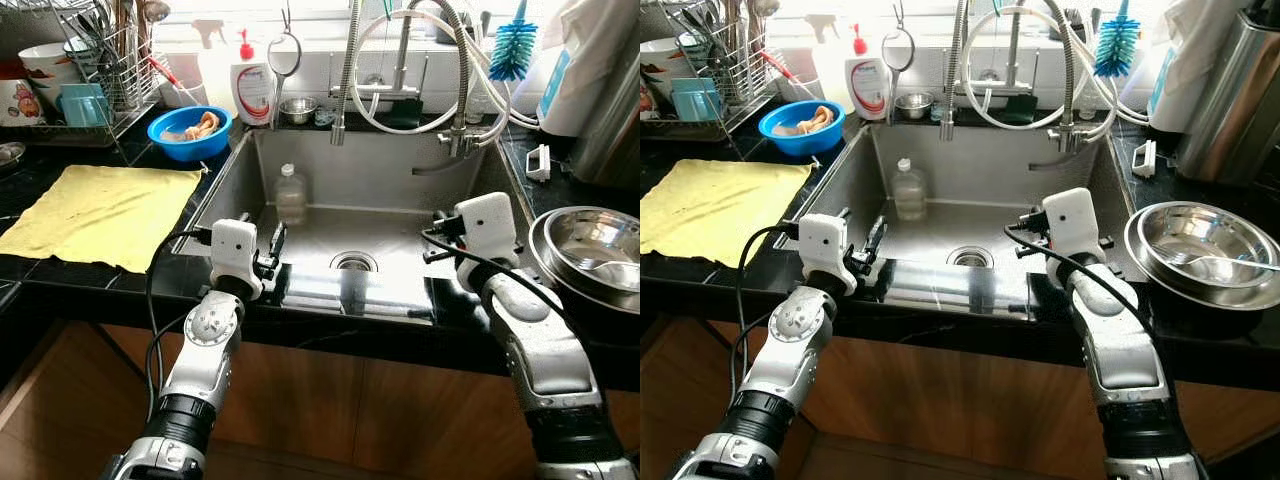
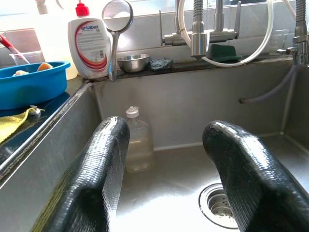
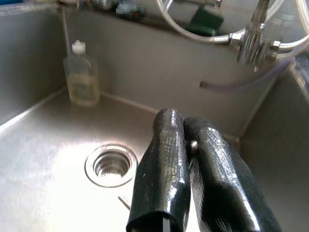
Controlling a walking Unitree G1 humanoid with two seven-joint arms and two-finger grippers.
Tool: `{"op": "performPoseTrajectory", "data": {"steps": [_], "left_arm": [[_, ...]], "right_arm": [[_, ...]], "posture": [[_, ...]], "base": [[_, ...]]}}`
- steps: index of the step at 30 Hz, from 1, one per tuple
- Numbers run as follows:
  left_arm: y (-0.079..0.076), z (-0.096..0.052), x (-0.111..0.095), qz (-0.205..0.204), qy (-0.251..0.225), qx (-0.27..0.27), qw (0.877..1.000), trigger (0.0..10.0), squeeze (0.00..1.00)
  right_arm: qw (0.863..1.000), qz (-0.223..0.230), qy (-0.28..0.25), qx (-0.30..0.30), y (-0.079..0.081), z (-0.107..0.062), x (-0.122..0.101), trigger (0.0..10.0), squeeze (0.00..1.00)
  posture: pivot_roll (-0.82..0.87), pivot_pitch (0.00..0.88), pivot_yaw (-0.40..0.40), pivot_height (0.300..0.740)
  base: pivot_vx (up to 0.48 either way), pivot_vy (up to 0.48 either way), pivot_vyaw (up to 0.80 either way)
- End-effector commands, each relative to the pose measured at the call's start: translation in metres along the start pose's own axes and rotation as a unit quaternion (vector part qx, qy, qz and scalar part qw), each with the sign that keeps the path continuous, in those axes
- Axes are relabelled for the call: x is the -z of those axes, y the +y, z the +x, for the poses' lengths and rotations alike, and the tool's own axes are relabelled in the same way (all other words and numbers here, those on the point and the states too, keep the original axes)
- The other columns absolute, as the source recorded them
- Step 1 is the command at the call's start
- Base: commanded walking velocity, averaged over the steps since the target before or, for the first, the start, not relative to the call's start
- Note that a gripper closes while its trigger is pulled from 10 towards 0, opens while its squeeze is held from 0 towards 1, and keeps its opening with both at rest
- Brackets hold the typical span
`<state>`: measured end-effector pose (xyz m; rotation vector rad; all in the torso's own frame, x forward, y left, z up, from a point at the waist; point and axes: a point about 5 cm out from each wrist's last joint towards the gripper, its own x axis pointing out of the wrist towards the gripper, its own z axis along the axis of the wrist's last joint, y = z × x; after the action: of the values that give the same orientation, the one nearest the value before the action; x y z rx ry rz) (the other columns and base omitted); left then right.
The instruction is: Kitchen organization
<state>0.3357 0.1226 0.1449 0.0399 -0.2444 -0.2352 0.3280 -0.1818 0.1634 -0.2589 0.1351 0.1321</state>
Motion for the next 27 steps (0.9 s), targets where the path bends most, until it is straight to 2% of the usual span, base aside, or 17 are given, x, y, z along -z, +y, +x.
{"op": "performPoseTrajectory", "data": {"steps": [1,6,7,8,9,11,12,13,14,20,23,27], "left_arm": [[0.001,0.000,-0.003,0.011,-0.006,0.003,1.000,10.0,0.00],[0.003,-0.001,-0.002,0.012,-0.005,0.003,1.000,10.0,0.00],[0.003,-0.001,-0.002,0.012,-0.005,0.003,1.000,10.0,0.00],[0.003,-0.001,-0.002,0.012,-0.005,0.003,1.000,10.0,0.00],[0.003,-0.001,-0.002,0.012,-0.005,0.004,1.000,10.0,0.00],[0.003,-0.001,-0.002,0.012,-0.004,0.004,1.000,10.0,0.00],[0.003,-0.001,-0.002,0.012,-0.004,0.004,1.000,10.0,0.00],[0.003,-0.001,-0.002,0.013,-0.004,0.004,1.000,10.0,0.00],[0.003,-0.001,-0.002,0.013,-0.004,0.004,1.000,10.0,0.00],[0.002,0.000,-0.003,0.012,-0.004,0.004,1.000,10.0,0.00],[0.004,-0.001,-0.002,0.012,-0.004,0.001,1.000,10.0,0.00],[0.005,-0.001,-0.002,0.013,-0.004,0.000,1.000,10.0,0.00]], "right_arm": [[1.000,0.004,-0.014,-0.004,0.002,0.003,-0.005,10.0,0.00],[1.000,0.008,-0.013,-0.006,0.002,0.003,-0.002,10.0,0.00],[1.000,0.009,-0.013,-0.005,0.002,0.003,-0.001,10.0,0.28],[1.000,0.009,-0.014,-0.005,0.002,0.004,-0.001,10.0,0.28],[1.000,0.010,-0.015,-0.003,0.001,0.003,-0.001,10.0,0.55],[1.000,0.010,-0.015,-0.002,0.001,0.003,-0.001,10.0,0.55],[1.000,0.007,-0.022,0.007,-0.002,0.003,-0.002,10.0,0.45],[0.999,0.005,-0.031,0.015,-0.004,0.002,-0.005,10.0,0.04],[0.999,0.005,-0.034,0.018,-0.005,0.002,-0.007,10.0,0.00],[0.997,0.001,-0.065,0.032,-0.006,0.000,-0.018,10.0,0.00],[0.987,0.008,-0.130,0.095,-0.021,-0.012,-0.038,10.0,0.00],[0.973,0.000,-0.175,0.148,-0.036,-0.028,-0.054,10.0,0.00]], "posture": [[-0.07,0.000,0.043,0.740],[-0.07,0.000,0.044,0.740],[-0.07,0.000,0.044,0.740],[-0.07,0.000,0.045,0.740],[-0.07,0.000,0.045,0.740],[-0.07,0.000,0.045,0.740],[-0.07,0.000,0.047,0.740],[-0.07,0.000,0.047,0.740],[-0.07,0.000,0.047,0.740],[-0.07,0.000,0.046,0.740],[-0.07,0.000,0.045,0.740],[-0.07,0.000,0.046,0.740]], "base": [[0.000,0.000,0.00],[0.000,0.000,0.00],[0.000,0.000,0.00],[0.000,0.000,0.00],[0.000,0.000,0.00],[0.000,0.000,0.00],[0.000,0.000,0.00],[0.000,0.000,0.00],[0.000,0.000,0.00],[0.000,0.000,0.00],[0.000,0.000,0.00],[0.000,0.000,0.00]]}}
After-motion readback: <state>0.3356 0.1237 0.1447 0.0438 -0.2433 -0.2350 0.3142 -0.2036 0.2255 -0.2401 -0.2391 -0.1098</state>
